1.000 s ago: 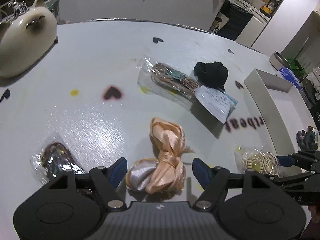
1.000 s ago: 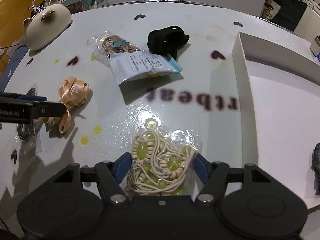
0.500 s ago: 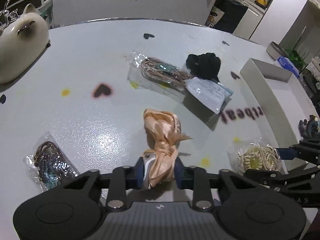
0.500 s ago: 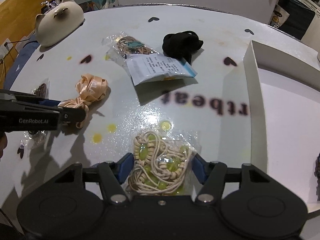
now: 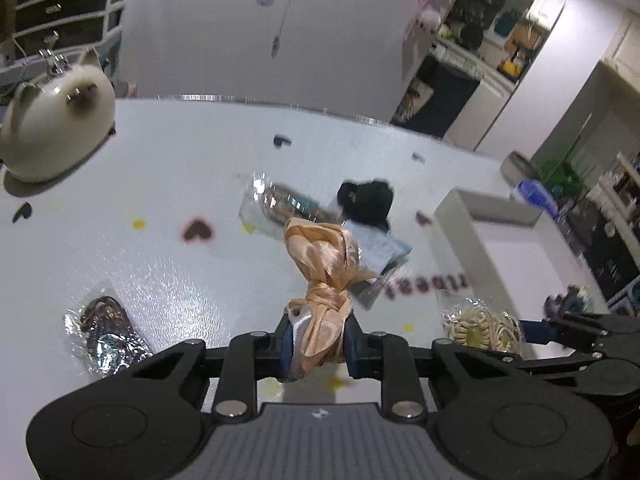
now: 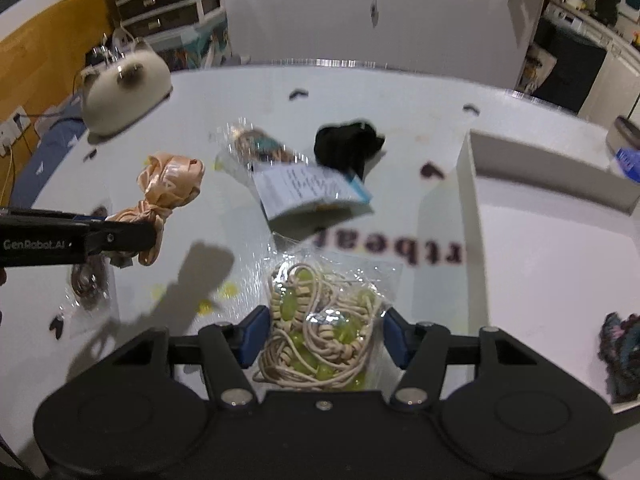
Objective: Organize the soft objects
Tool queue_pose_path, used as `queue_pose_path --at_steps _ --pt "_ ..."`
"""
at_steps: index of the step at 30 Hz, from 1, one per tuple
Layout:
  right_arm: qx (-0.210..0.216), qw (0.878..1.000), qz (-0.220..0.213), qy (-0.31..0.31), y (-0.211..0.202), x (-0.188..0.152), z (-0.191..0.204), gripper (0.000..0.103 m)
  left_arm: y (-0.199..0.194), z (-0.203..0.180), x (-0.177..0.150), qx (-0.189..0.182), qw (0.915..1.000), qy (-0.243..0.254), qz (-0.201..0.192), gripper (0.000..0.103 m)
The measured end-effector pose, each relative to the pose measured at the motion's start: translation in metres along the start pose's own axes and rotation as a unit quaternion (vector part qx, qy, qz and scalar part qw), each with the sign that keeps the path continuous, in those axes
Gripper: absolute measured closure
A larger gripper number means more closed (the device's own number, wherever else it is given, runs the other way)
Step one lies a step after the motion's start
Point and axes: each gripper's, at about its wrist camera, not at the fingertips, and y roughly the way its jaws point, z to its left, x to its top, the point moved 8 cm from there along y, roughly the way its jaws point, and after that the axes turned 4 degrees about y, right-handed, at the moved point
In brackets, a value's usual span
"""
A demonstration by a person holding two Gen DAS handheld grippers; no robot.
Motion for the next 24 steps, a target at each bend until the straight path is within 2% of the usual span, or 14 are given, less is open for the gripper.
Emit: queue_pose_path --at_steps 14,24 --pt "0.014 0.995 -0.102 0.0 -0.077 0.013 -0.008 0.042 -0.068 -0.04 0.008 -0.013 0.9955 -0.032 -0.088 0.077" --pt "0.016 0.992 -0.127 0.012 -0.104 0.012 -0.048 0.042 -0.073 -0.078 0.007 -0.023 0.9928 -0.056 -0.103 0.077"
